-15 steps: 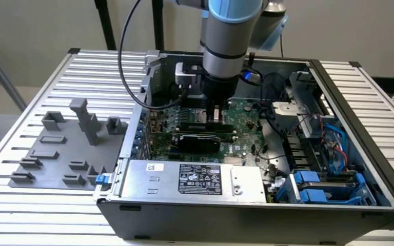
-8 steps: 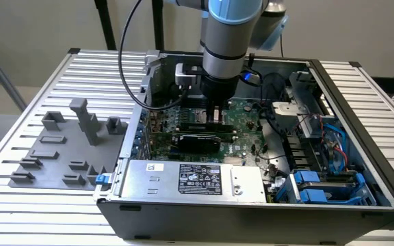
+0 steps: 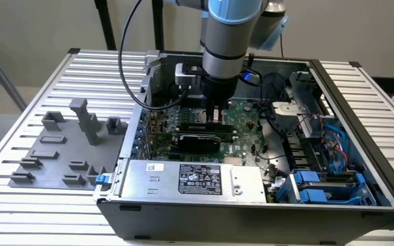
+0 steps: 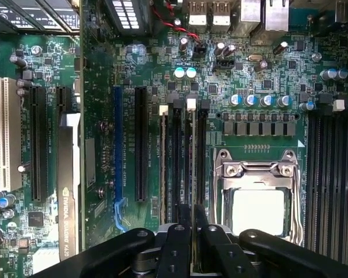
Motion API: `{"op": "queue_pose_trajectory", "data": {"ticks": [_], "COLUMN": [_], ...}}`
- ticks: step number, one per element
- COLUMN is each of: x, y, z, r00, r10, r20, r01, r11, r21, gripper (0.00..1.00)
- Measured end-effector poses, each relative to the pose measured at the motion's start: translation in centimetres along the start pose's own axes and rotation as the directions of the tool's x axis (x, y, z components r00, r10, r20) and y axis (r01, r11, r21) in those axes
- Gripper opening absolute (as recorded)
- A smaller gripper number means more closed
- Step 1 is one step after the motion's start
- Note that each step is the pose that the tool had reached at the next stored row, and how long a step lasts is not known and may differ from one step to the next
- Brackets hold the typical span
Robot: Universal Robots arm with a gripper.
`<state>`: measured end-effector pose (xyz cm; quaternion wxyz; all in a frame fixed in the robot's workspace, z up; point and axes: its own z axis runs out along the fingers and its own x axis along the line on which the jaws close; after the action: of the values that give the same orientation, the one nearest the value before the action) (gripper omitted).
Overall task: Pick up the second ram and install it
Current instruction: 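Insert the second ram into the second slot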
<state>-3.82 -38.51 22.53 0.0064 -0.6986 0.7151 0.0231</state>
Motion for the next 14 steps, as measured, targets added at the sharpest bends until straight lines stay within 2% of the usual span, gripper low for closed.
{"op": "queue_pose_trajectory", "data": {"ticks": [8,14], "x": [-0.08,-0.09], "y": [0.07,0.06], "z": [0.06,0.07], "r00": [1.0000,1.0000], "r10": [0.000,-0.003], "r20": [-0.0001,-0.0017], "r01": [0.000,0.003], "r11": [1.0000,1.0000], "r21": [0.0001,0.0034], "gripper": [0.00,0.00]}}
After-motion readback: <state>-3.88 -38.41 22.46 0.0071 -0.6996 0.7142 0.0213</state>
